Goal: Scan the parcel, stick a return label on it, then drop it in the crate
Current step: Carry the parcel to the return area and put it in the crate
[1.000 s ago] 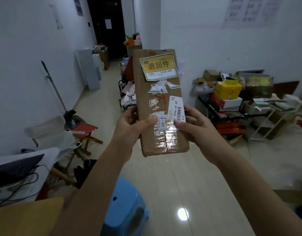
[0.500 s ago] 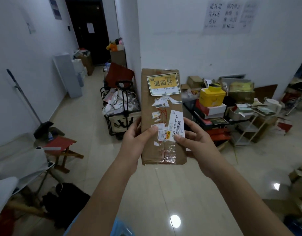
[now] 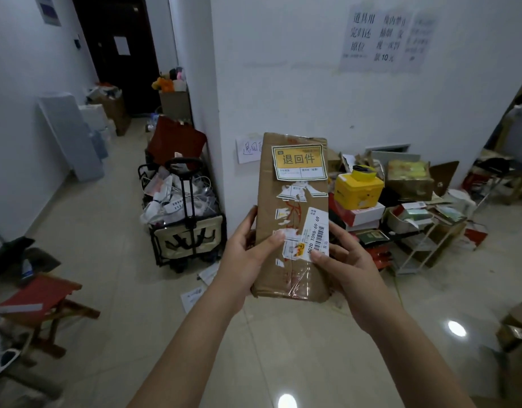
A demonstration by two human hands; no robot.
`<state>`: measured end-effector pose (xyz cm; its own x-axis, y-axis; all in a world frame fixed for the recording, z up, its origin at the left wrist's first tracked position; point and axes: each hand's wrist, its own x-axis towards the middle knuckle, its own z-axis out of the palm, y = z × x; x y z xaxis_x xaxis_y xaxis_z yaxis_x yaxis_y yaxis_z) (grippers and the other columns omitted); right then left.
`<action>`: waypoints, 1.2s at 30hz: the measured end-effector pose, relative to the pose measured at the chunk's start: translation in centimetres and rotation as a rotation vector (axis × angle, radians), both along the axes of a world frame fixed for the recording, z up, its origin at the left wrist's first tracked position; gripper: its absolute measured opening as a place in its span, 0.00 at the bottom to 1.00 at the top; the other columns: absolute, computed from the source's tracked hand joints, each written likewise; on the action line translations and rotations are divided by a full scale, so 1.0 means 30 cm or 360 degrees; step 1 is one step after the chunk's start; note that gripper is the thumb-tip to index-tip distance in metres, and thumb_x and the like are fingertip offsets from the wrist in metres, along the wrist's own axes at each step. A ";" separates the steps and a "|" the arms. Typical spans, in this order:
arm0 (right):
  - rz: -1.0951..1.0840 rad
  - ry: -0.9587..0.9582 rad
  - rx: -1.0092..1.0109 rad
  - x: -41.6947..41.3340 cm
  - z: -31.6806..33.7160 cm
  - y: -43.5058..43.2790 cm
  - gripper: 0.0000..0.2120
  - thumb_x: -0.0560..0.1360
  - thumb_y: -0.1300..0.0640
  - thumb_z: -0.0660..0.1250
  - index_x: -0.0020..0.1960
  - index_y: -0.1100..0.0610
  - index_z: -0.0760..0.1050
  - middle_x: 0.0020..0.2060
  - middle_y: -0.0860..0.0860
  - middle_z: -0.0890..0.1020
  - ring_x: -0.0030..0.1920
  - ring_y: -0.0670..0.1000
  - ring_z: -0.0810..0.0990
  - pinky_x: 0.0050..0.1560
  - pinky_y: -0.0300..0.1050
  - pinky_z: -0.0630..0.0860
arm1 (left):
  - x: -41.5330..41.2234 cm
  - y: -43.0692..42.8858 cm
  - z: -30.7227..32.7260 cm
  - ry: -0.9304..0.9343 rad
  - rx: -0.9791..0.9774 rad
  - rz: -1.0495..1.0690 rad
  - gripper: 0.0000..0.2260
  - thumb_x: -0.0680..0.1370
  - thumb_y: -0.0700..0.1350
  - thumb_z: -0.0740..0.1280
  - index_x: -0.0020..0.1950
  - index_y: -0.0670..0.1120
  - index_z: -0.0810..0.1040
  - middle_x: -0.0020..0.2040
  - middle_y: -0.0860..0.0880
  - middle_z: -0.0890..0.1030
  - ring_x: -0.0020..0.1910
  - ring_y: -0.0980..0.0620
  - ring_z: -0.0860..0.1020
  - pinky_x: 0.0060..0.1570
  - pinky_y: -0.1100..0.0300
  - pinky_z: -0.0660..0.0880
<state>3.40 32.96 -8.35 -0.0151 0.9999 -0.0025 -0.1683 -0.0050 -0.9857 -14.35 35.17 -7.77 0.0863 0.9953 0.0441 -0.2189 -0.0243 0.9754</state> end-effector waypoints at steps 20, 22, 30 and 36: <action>-0.0018 -0.0082 -0.0025 -0.074 -0.143 0.897 0.28 0.73 0.63 0.69 0.68 0.44 0.69 0.57 0.52 0.82 0.55 0.53 0.82 0.46 0.46 0.81 | -0.035 0.868 -0.116 0.0325 0.0001 0.0052 0.17 0.76 0.43 0.68 0.55 0.66 0.74 0.52 0.56 0.84 0.49 0.54 0.84 0.45 0.58 0.82; 0.0021 -0.0102 -0.0017 -0.055 -0.159 1.022 0.28 0.73 0.62 0.69 0.68 0.43 0.69 0.57 0.52 0.82 0.54 0.51 0.83 0.46 0.45 0.81 | -0.019 0.976 -0.128 0.0364 0.0029 0.0088 0.21 0.73 0.44 0.73 0.58 0.67 0.73 0.57 0.53 0.83 0.53 0.53 0.84 0.50 0.52 0.82; 0.0047 -0.0289 0.0187 0.000 -0.161 1.439 0.30 0.72 0.64 0.70 0.70 0.49 0.67 0.55 0.48 0.81 0.47 0.35 0.81 0.39 0.29 0.78 | 0.081 1.373 -0.187 0.0428 0.0016 0.0247 0.39 0.64 0.53 0.77 0.71 0.66 0.62 0.65 0.51 0.78 0.59 0.52 0.81 0.58 0.47 0.78; -0.0007 -0.0375 0.0200 0.048 -0.209 1.645 0.32 0.71 0.63 0.72 0.70 0.49 0.66 0.56 0.49 0.81 0.52 0.39 0.81 0.42 0.33 0.79 | 0.150 1.577 -0.224 0.0314 -0.0042 0.0300 0.38 0.64 0.43 0.75 0.71 0.58 0.66 0.60 0.50 0.82 0.55 0.53 0.83 0.57 0.47 0.80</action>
